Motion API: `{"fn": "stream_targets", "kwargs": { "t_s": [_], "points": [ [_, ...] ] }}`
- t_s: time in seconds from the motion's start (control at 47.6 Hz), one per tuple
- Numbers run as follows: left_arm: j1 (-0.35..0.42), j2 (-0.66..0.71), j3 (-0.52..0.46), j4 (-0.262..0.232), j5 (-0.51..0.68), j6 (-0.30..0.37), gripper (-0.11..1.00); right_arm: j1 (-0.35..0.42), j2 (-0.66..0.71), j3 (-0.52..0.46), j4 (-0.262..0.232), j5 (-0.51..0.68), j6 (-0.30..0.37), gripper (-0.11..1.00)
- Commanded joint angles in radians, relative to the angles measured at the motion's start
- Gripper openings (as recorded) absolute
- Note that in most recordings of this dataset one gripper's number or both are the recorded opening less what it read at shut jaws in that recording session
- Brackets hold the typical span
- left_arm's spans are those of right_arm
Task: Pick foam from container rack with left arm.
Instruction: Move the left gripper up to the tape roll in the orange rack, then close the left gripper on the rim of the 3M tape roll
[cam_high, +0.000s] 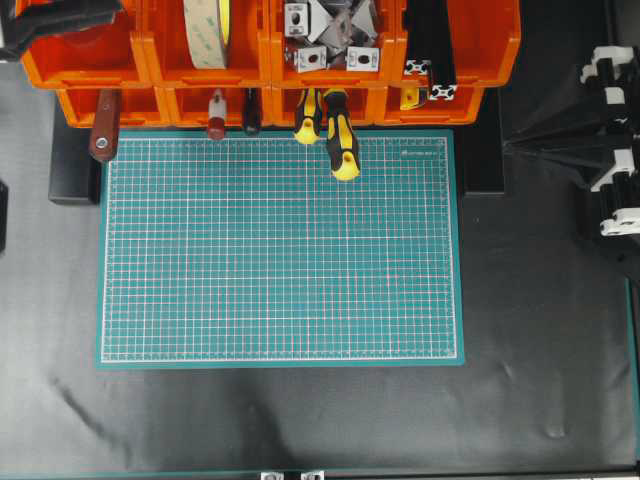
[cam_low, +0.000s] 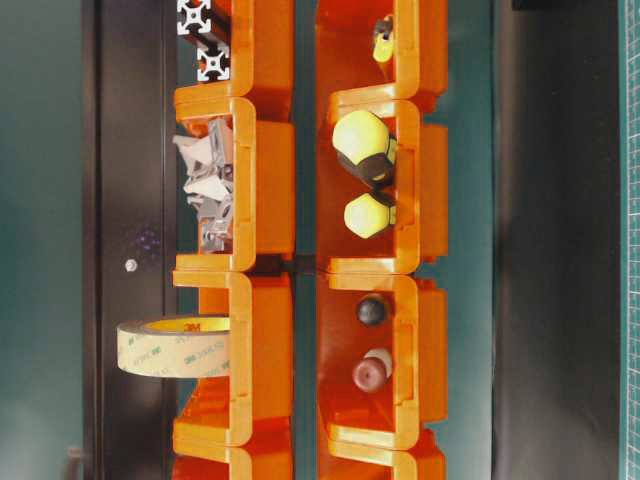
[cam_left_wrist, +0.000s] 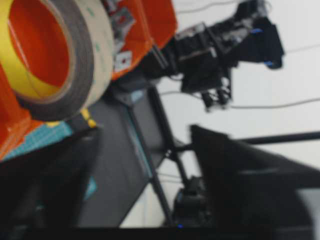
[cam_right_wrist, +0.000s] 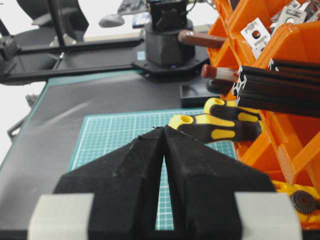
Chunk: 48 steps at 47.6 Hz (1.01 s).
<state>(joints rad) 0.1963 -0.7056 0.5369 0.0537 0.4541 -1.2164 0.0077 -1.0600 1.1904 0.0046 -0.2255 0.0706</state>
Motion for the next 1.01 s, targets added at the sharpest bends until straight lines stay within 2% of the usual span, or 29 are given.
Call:
{"fn": "stream_targets", "kwargs": {
  "t_s": [0.0, 0.084, 0.588, 0.987],
  "points": [
    [0.005, 0.012, -0.034, 0.003, 0.018, -0.017, 0.77, 0.003, 0.008, -0.011, 0.002, -0.006, -0.003, 0.0],
    [0.005, 0.029, -0.046, 0.003, 0.035, -0.029, 0.89, 0.003, 0.008, -0.009, 0.002, -0.012, -0.003, 0.0],
    [0.054, 0.23, -0.212, 0.003, 0.149, -0.026, 0.87, 0.023, -0.002, -0.008, 0.0, -0.02, -0.006, 0.0],
    [0.063, 0.319, -0.244, 0.003, 0.144, -0.026, 0.87, 0.06, -0.002, -0.002, 0.0, -0.023, -0.005, 0.0]
  ]
}}
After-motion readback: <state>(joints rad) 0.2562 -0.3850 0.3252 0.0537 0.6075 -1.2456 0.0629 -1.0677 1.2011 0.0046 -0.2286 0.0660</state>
